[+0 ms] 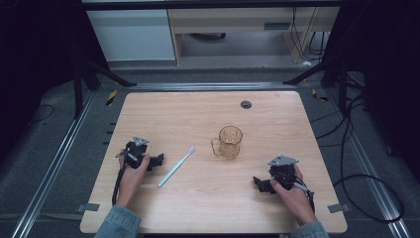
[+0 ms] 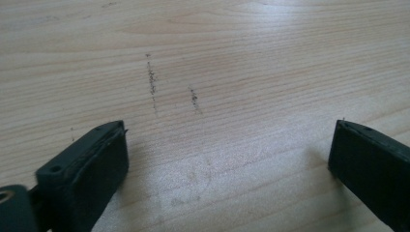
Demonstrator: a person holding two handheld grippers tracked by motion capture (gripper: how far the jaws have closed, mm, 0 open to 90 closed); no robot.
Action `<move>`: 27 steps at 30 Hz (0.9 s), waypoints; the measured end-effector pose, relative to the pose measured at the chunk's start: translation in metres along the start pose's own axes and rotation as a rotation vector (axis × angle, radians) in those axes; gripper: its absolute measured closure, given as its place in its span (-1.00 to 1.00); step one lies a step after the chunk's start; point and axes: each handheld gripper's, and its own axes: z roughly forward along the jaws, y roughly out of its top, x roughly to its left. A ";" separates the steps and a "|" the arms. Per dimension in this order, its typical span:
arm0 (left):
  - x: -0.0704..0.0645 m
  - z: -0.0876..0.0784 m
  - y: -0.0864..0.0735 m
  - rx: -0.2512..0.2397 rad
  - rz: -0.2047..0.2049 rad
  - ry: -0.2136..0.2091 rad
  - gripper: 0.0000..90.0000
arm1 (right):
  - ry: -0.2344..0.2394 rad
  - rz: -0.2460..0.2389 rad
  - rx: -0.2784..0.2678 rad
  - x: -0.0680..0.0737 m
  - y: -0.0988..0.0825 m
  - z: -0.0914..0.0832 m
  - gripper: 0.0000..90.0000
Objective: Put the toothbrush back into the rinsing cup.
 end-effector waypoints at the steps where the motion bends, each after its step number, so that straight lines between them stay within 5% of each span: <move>1: 0.000 -0.001 0.000 0.005 0.005 -0.002 -0.95 | 0.000 0.000 0.000 0.000 0.000 0.000 -0.99; 8: -0.007 -0.029 0.011 0.006 0.072 -0.023 -0.90 | 0.000 0.000 0.000 0.000 0.000 0.000 -0.99; 16: -0.035 -0.066 0.037 0.121 0.220 -0.069 -0.90 | 0.000 0.001 0.000 0.000 0.000 0.000 -0.99; 27: -0.067 -0.062 0.060 0.217 0.319 -0.175 -0.61 | -0.009 0.001 -0.001 -0.001 0.000 0.000 -0.99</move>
